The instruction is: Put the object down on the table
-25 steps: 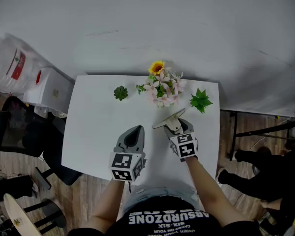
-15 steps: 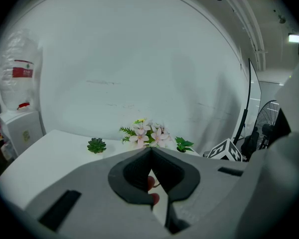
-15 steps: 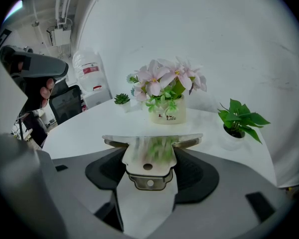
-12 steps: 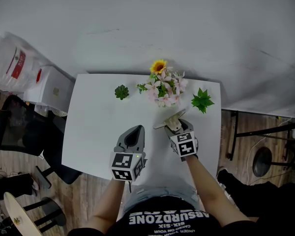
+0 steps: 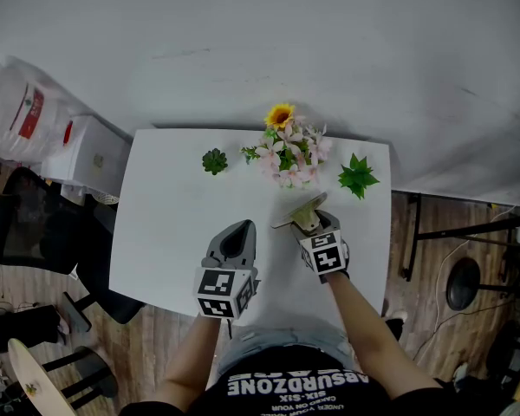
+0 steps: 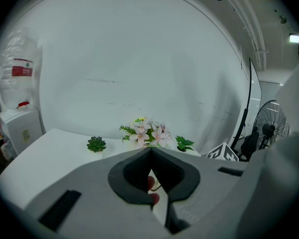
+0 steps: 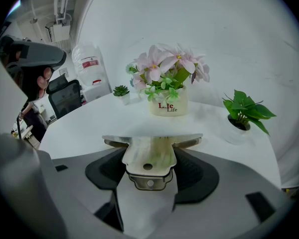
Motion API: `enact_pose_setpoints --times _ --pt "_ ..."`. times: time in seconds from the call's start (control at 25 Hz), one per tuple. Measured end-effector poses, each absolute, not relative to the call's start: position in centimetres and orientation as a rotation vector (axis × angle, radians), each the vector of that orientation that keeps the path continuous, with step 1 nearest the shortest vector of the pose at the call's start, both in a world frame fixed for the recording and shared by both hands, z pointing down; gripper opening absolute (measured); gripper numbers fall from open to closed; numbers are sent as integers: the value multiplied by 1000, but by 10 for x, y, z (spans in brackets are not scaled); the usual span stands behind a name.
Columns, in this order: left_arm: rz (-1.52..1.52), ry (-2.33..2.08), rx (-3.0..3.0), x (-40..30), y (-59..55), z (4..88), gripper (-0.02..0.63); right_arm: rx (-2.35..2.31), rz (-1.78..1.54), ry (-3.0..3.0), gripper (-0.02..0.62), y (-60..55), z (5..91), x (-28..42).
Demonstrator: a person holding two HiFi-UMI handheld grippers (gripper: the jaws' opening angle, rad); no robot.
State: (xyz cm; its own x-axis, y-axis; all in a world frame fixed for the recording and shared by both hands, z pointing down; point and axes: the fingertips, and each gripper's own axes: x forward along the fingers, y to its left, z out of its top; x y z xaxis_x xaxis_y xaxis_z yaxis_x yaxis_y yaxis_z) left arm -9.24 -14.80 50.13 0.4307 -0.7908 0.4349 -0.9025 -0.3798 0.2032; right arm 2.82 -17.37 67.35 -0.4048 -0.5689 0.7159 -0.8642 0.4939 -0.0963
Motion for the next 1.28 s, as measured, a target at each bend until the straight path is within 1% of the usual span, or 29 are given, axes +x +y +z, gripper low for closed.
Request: enact_pose_setpoints --times 1.28 --pt "368 -1428 2283 -93 -148 503 -3 1108 575 -2052 285 -170 691 26"
